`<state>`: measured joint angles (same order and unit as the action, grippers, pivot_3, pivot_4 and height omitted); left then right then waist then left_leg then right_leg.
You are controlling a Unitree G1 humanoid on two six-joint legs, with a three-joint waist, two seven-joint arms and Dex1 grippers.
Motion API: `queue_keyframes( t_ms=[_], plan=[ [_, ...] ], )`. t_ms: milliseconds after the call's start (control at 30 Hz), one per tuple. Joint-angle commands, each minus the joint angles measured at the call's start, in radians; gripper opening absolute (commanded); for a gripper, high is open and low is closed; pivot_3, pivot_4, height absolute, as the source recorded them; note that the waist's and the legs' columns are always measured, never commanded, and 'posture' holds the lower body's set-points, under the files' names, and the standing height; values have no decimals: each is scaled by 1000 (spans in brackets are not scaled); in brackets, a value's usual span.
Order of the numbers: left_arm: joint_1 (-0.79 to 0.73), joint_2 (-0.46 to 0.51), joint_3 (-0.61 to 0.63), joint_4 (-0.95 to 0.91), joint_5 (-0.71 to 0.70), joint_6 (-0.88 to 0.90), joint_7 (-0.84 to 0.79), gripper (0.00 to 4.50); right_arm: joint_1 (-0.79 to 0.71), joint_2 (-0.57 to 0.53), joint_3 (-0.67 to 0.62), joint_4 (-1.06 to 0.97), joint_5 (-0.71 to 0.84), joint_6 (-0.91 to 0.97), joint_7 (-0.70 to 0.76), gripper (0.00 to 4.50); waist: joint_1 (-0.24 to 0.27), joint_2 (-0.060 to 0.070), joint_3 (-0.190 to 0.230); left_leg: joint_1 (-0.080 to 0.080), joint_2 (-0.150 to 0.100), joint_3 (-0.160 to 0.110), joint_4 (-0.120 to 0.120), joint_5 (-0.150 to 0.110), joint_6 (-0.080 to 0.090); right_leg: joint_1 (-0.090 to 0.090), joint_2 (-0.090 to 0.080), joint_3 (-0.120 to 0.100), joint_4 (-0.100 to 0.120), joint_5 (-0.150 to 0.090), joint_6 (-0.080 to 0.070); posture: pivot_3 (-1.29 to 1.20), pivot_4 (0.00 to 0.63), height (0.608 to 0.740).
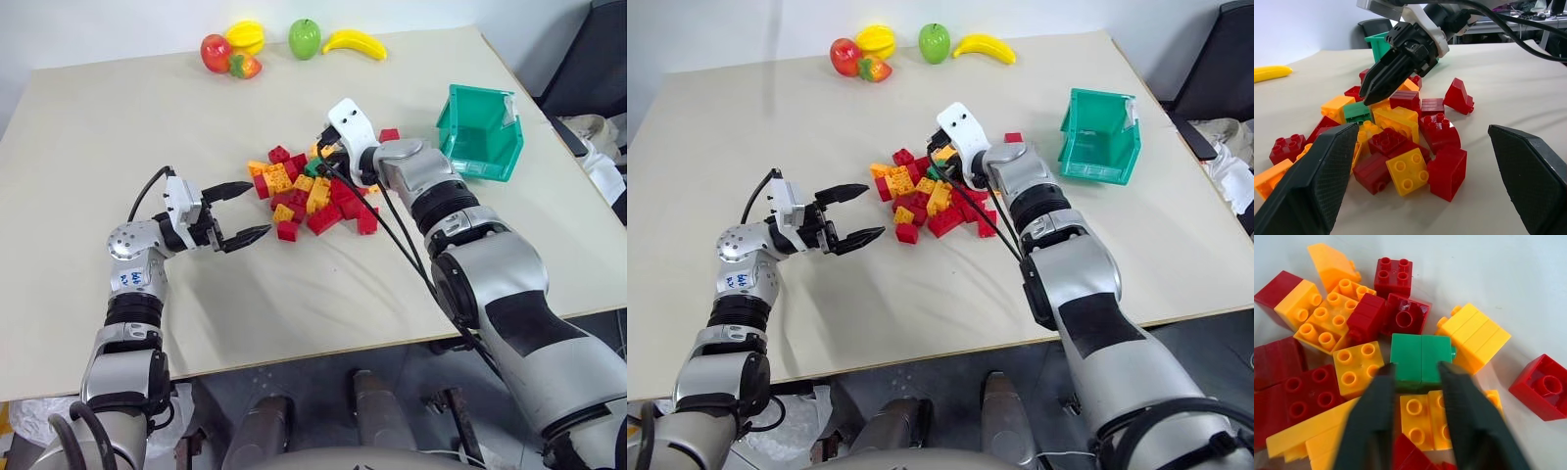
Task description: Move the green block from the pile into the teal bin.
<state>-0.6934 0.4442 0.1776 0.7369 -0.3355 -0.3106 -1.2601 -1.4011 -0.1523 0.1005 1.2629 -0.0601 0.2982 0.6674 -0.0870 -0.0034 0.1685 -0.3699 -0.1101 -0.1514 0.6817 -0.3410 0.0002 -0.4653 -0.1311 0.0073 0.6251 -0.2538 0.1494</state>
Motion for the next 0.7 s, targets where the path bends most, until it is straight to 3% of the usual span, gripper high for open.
queue_keyframes(
  t_ms=[33,100,700],
  plan=[
    [9,-3,7,-48,-25,3,8,4500,-13,-2,-5,-50,-7,-3,-3,2677,0,0,0,0,0,0,0,0,0,0,0,0,0,0,0,0,150,740],
    [13,-6,6,-57,-26,7,11,4500,-17,-2,-10,-40,-10,10,-40,3279,1,0,0,0,0,0,0,0,0,0,0,0,0,0,0,0,150,740],
    [41,-16,2,-115,-33,30,38,4500,-64,84,-124,67,31,100,-176,3279,0,0,0,0,0,0,0,0,0,0,0,0,1,0,0,0,150,740]
  ],
)
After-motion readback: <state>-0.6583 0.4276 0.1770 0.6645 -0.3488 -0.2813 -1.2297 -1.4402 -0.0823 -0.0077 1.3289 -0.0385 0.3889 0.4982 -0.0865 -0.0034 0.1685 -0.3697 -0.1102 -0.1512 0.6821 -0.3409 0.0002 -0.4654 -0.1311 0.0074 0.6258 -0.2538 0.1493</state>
